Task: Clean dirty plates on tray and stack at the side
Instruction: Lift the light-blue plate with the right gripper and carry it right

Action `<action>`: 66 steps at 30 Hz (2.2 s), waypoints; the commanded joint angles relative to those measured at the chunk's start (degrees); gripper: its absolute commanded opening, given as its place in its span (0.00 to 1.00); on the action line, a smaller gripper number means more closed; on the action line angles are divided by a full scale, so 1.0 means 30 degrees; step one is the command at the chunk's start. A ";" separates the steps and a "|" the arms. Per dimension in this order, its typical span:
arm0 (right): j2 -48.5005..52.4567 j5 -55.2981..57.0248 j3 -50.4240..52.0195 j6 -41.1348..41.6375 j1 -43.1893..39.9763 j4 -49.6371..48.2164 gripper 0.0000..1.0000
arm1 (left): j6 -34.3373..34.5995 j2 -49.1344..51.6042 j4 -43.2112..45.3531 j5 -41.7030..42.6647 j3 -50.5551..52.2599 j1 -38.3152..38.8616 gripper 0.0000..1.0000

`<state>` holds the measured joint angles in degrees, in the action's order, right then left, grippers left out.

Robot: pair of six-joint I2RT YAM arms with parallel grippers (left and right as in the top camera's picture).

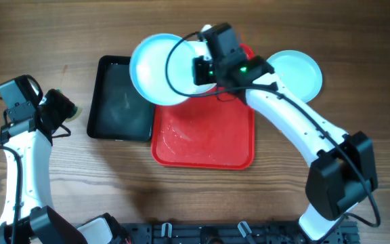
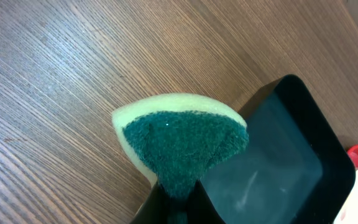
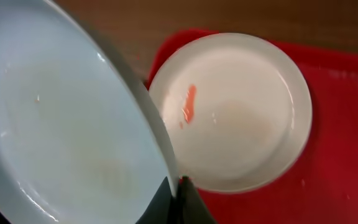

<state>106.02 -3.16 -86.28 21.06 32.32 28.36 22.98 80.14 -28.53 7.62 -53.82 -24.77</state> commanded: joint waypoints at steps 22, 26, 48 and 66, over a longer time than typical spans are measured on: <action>0.3701 1.0273 -0.0364 -1.9096 0.5151 -1.3806 0.04 | -0.0597 -0.0211 -0.0211 0.0306 0.0124 -0.0066 0.04; 0.3701 1.0287 -0.0364 -2.3314 0.5865 -1.5752 0.04 | -0.0597 -0.0211 -0.0219 0.0306 0.0124 -0.0066 0.04; 0.3738 0.9741 -0.0364 -1.2342 0.5719 -1.2174 0.04 | -0.0678 -0.0168 -0.0255 0.0299 0.0233 -0.0066 0.04; 0.2834 -0.9697 -0.0372 -0.0036 -0.6062 -0.3031 0.04 | -0.3206 -0.0168 0.0430 0.3133 0.0233 0.0204 0.04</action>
<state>116.79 -24.99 -86.76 18.33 20.84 14.39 19.16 80.14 -28.49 10.35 -53.71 -24.75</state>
